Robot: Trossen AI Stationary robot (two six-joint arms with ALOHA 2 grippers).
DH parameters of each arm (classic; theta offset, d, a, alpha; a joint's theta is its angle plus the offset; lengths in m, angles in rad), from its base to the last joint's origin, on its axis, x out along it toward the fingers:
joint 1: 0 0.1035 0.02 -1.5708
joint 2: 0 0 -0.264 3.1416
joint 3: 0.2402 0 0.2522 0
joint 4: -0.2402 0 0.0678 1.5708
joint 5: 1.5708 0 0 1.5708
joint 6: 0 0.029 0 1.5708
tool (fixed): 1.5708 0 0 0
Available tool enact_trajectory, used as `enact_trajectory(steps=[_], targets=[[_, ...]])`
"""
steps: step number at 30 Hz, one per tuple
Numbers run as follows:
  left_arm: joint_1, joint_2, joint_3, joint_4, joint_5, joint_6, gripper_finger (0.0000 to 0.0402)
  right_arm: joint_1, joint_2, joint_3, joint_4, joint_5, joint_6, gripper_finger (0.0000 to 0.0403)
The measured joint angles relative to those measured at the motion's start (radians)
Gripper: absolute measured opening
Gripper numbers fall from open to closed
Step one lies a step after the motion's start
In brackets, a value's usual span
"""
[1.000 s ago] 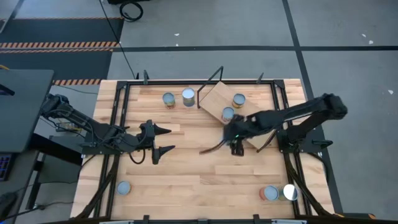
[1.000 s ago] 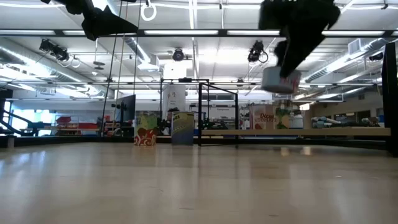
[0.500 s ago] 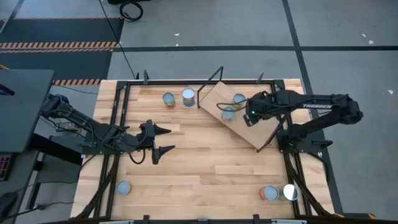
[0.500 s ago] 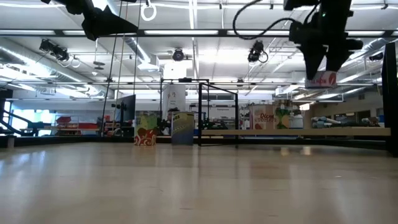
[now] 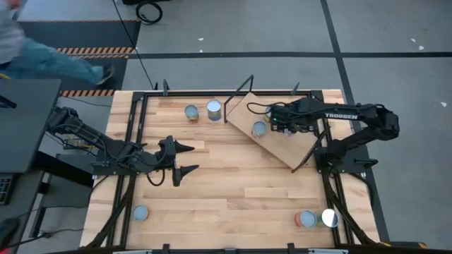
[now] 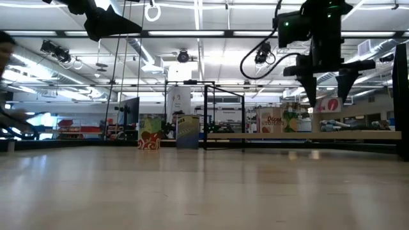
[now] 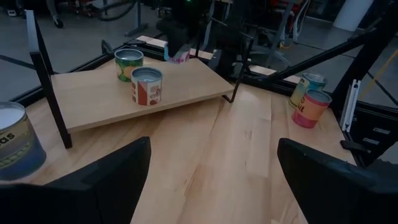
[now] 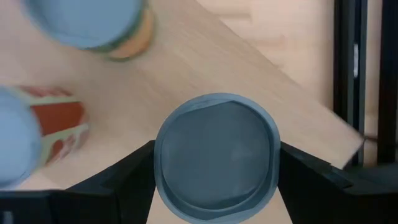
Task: Pick and place cans onto a shelf
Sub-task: Put the canned salmon on the shelf
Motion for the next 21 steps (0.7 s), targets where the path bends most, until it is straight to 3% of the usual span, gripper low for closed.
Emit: enact_trajectory(steps=[5, 9, 15, 21], targets=[[-0.022, 0.000, 0.000, 0.000, 0.000, 0.000, 0.0357, -0.001, 0.041, 0.000, -0.007, 0.010, 0.176, 0.0287], [-0.064, 0.000, 0.000, -0.001, 0.000, -0.001, 0.0357, -0.005, 0.082, 0.000, 0.044, 0.027, 0.228, 0.0287], [-0.121, 0.000, 0.000, -0.001, 0.000, -0.015, 0.0357, -0.045, 0.131, -0.029, 0.044, 0.023, 0.244, 0.0287], [-0.162, 0.000, 0.000, -0.001, 0.000, -0.031, 0.0357, -0.096, 0.071, -0.111, 0.146, -0.006, 0.219, 0.0287]])
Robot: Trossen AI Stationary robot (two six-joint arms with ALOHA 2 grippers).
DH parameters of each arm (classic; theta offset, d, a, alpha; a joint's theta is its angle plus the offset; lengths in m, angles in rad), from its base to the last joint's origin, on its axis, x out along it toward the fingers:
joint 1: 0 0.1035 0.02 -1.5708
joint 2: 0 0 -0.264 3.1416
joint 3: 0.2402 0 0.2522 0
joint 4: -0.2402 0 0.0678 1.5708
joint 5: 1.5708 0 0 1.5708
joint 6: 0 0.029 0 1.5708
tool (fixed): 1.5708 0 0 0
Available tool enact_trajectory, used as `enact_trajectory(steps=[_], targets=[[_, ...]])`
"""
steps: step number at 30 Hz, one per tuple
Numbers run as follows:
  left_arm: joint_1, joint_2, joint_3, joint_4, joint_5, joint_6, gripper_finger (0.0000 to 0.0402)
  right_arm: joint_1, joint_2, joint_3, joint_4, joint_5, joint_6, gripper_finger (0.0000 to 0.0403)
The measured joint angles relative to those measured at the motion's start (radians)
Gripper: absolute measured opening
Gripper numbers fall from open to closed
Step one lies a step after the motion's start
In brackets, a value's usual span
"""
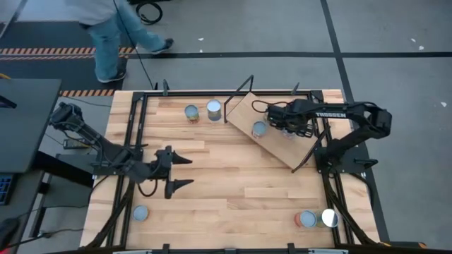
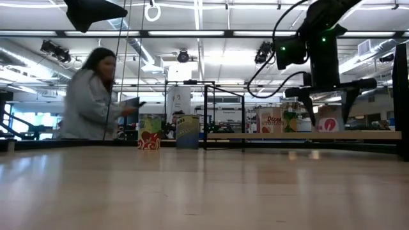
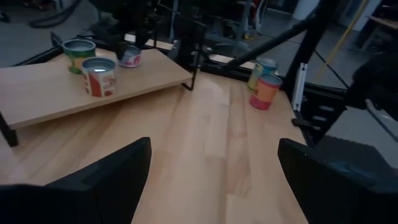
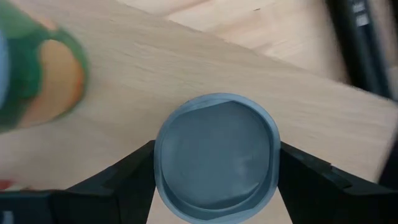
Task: Pick and place cans onto a shelf
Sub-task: Put the canned salmon on the shelf
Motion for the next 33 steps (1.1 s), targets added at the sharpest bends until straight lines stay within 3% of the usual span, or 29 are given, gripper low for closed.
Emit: enact_trajectory(steps=[14, 33], targets=[[-0.019, 0.000, 0.000, 0.000, 0.000, -0.003, 0.0357, -0.056, -0.048, -0.083, 0.179, 0.031, -0.044, 0.0332], [-0.019, 0.000, 0.000, 0.000, 0.000, -0.014, 0.0357, -0.046, -0.098, -0.084, 0.170, 0.026, -0.098, 0.0329]])
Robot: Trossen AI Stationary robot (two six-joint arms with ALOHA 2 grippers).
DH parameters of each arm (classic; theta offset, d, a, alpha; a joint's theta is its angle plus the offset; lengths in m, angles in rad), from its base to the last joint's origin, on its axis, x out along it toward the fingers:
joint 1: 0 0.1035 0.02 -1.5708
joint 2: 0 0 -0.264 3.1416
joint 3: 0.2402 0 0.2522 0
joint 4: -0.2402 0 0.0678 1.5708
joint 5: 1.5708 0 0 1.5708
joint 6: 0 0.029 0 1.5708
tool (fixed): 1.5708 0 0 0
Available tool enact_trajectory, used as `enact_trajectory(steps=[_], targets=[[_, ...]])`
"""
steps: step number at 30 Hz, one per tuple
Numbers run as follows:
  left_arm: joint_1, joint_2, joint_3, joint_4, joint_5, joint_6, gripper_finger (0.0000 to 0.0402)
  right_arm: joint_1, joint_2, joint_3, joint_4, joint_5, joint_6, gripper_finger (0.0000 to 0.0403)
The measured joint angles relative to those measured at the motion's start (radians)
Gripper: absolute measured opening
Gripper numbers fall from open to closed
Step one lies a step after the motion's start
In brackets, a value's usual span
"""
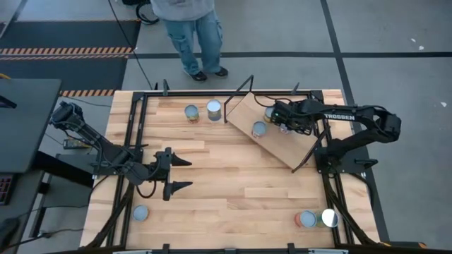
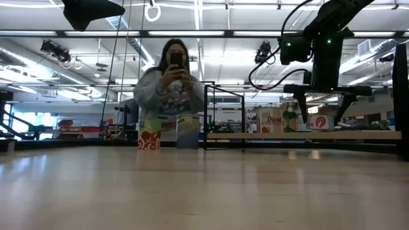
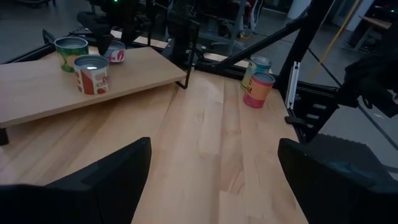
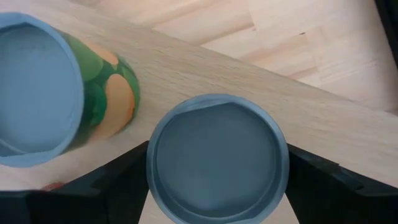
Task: Pick and place cans onto a shelf
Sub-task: Put the canned salmon on the shelf, then put the canned pineapple rings on the shelf
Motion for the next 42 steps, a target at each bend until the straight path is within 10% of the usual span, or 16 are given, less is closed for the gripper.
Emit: enact_trajectory(steps=[23, 42], targets=[[-0.001, 0.000, 0.000, 0.000, 0.026, -0.009, 0.0357, 0.062, -0.119, 0.008, -0.009, 0.095, -0.001, 0.0375], [-0.128, 0.001, 0.000, 0.106, 0.049, 0.098, 0.0357, 0.764, 0.240, 0.515, 0.041, 0.434, -0.150, 0.0372]])
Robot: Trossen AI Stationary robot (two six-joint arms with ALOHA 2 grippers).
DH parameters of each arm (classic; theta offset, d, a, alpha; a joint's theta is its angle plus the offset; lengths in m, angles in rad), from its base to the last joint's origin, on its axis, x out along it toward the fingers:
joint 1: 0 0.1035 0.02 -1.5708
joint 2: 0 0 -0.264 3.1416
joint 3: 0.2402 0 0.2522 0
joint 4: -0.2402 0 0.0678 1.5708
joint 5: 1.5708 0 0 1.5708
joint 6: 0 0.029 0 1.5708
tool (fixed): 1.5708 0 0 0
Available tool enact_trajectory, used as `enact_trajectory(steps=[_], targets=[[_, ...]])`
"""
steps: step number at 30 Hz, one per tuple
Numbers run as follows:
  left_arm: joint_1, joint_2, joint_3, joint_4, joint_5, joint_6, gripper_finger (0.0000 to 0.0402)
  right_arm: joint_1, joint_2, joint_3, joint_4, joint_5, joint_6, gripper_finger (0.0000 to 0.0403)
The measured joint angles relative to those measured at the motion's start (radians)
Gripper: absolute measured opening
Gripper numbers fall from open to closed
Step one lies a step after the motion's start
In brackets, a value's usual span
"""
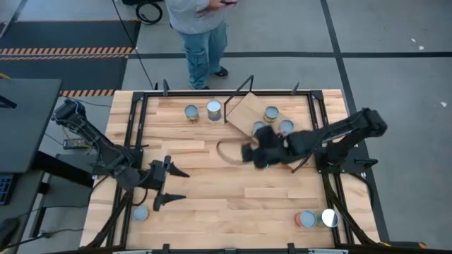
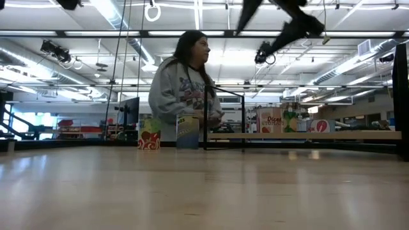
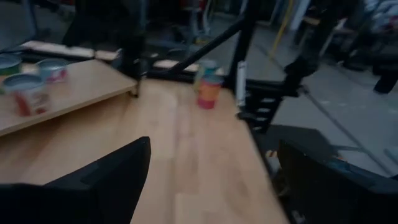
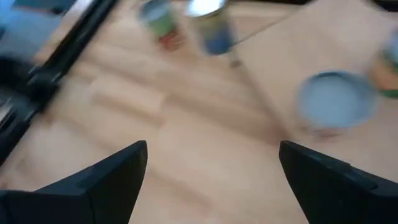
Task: Pick and place cans onto a shelf
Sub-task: Put the canned pineapple rings on the shelf
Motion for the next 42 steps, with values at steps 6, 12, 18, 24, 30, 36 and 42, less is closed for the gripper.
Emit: enact_trajectory(steps=[6, 12, 18, 24, 30, 36, 42], targets=[[-0.107, 0.084, 0.067, 0.016, -0.043, 0.000, 0.0357, 0.159, 0.193, 0.187, 0.030, 0.026, -0.058, 0.0372], [-0.194, 0.240, 0.233, -0.111, -0.051, -0.046, 0.0357, 0.266, 0.332, 0.305, 0.054, 0.042, -0.057, 0.0372], [-0.306, 0.355, 0.408, -0.492, -0.037, -0.394, 0.0357, 0.351, 0.420, 0.331, 0.129, 0.031, -0.097, 0.0372], [-0.426, 0.440, 0.554, -0.831, 0.118, -0.808, 0.0357, 0.388, 0.474, 0.332, 0.136, 0.018, -0.091, 0.0372], [-0.504, 0.509, 0.586, -1.039, 0.342, -1.169, 0.0357, 0.382, 0.482, 0.332, 0.149, 0.018, -0.139, 0.0372], [-0.511, 0.599, 0.582, -1.271, 0.404, -1.235, 0.0357, 0.359, 0.477, 0.332, 0.222, 0.017, -0.240, 0.0372], [-0.459, 0.621, 0.523, -1.252, 0.470, -1.186, 0.0357, 0.349, 0.477, 0.332, 0.264, 0.008, -0.288, 0.0372]])
